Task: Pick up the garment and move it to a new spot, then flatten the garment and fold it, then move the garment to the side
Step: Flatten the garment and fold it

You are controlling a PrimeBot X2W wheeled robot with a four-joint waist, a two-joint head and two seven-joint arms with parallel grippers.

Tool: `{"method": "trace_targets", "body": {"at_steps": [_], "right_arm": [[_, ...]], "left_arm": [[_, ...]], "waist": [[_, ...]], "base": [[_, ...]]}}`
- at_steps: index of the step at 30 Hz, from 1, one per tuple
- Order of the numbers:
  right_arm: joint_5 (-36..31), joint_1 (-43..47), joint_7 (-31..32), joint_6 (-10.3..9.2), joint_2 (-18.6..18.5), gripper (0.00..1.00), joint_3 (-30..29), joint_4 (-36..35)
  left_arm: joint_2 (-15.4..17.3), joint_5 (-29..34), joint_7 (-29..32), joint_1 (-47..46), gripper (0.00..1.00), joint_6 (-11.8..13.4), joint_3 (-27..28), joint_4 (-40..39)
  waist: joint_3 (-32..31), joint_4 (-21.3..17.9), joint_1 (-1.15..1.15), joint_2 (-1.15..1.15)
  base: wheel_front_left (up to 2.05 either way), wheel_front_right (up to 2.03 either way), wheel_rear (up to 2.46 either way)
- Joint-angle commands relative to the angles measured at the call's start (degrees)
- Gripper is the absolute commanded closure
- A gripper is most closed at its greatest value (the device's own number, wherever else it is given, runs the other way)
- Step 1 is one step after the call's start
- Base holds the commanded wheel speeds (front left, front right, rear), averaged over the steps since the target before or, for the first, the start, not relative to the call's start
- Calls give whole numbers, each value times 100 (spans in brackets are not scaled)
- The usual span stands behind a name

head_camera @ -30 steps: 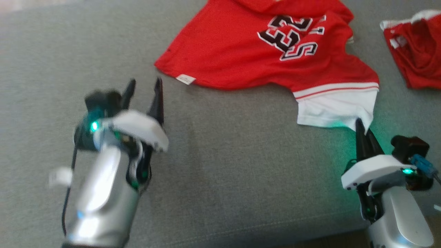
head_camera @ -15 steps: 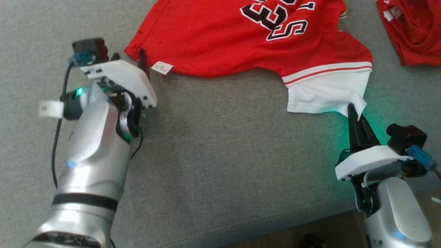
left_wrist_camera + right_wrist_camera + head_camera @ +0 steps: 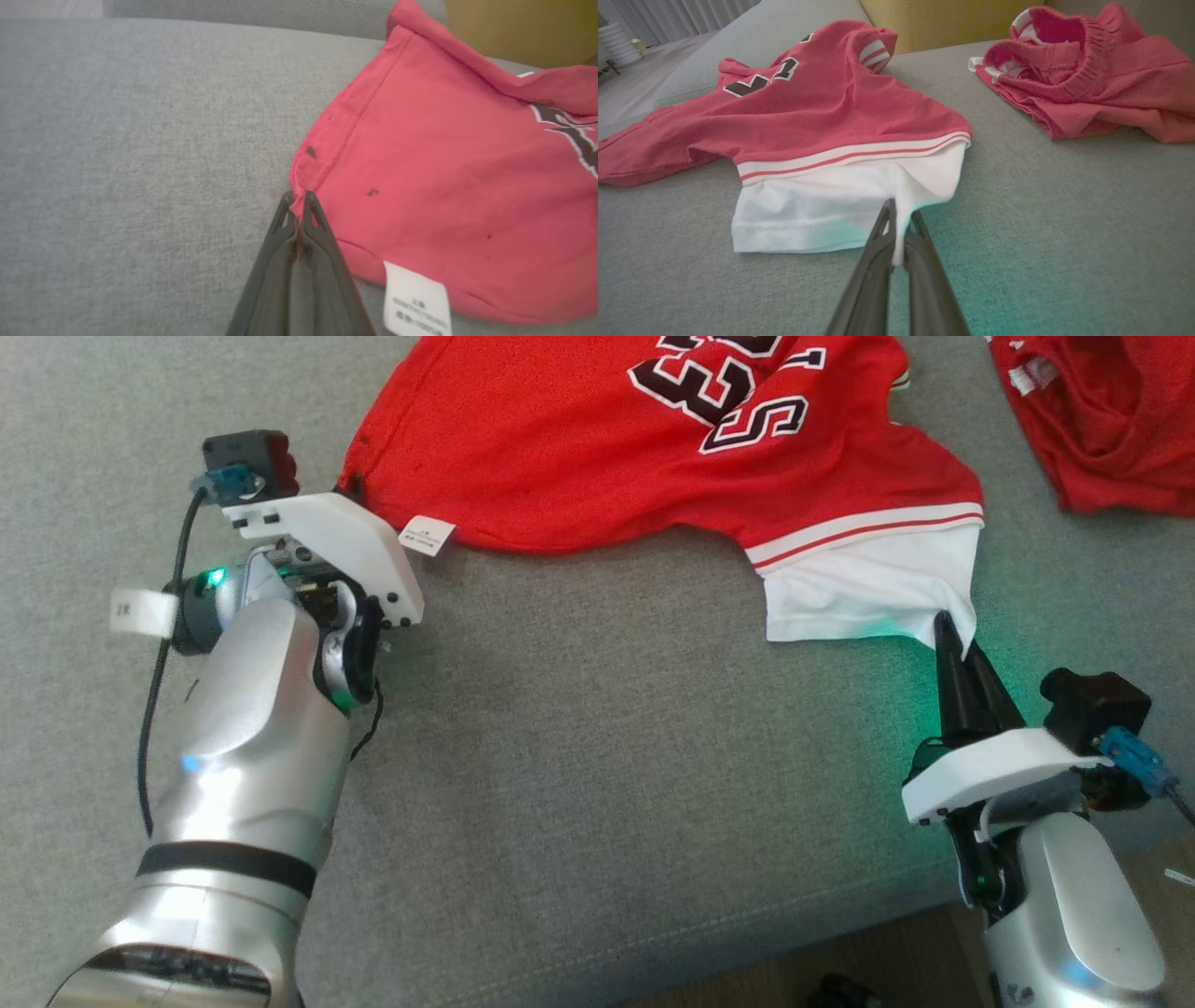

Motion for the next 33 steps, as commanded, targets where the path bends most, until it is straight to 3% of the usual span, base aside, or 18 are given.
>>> {"method": "trace_targets", "body": {"at_steps": [1,11,17,24,33], "right_arm": [[-3,-3,-55,-5,-24,100,133,-200],[205,-211,-342,-5,-24,100,201,-637],[65,-426,-430,-5,-24,100,-48,-1569],[-169,-540,-140,-5,-118,100,-230,-2873],[-344,-824,404,-5,-348,100,-461,-4632]], "left_arm": [[138,-24,-74,-136,100,-38,109,-164],[87,-728,-955,232,100,-406,482,-640],[78,-1292,-1375,874,100,-624,809,-1902],[274,-1436,-1230,1586,100,-398,1050,-4247],[690,-1158,-402,1973,100,139,1106,-7517]], "waist": [[-28,10,0,0],[-613,185,0,0],[-1281,366,0,0],[-1876,559,0,0],[-2241,735,0,0]], "base": [[0,0,0],[0,0,0],[0,0,0],[0,0,0],[0,0,0]]}}
